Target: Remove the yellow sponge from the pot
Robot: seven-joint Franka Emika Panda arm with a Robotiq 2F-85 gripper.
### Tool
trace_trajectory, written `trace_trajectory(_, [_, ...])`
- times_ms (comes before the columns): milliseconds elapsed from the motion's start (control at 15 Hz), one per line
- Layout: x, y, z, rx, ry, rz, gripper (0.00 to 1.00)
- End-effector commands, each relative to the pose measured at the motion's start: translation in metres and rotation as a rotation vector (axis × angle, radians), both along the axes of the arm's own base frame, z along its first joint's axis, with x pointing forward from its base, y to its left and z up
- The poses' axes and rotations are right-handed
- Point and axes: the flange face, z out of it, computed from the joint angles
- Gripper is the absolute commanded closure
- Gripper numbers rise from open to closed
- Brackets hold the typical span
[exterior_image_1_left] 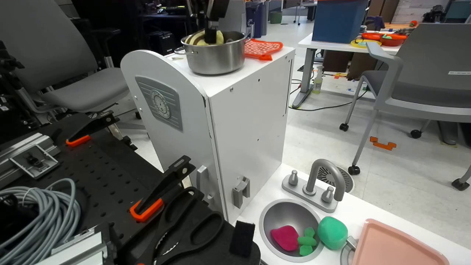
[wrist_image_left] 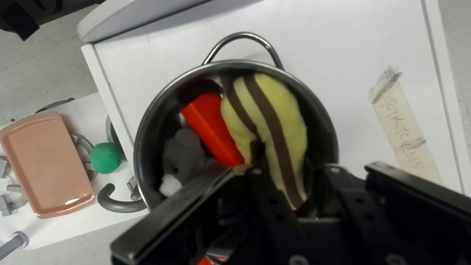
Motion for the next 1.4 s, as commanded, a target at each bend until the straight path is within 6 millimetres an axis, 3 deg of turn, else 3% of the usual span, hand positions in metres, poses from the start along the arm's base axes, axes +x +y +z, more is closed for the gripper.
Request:
trace_trajectory(0, [0.006, -0.003, 0.001, -0.006, 0.005, -0.015, 0.99])
trace_trajectory(933, [0.004, -0.002, 0.018, -0.006, -0.044, -0.019, 0.97])
trace_trajectory(1333, [-0.003, -0.007, 0.053, -0.036, -0.118, -0.055, 0.97])
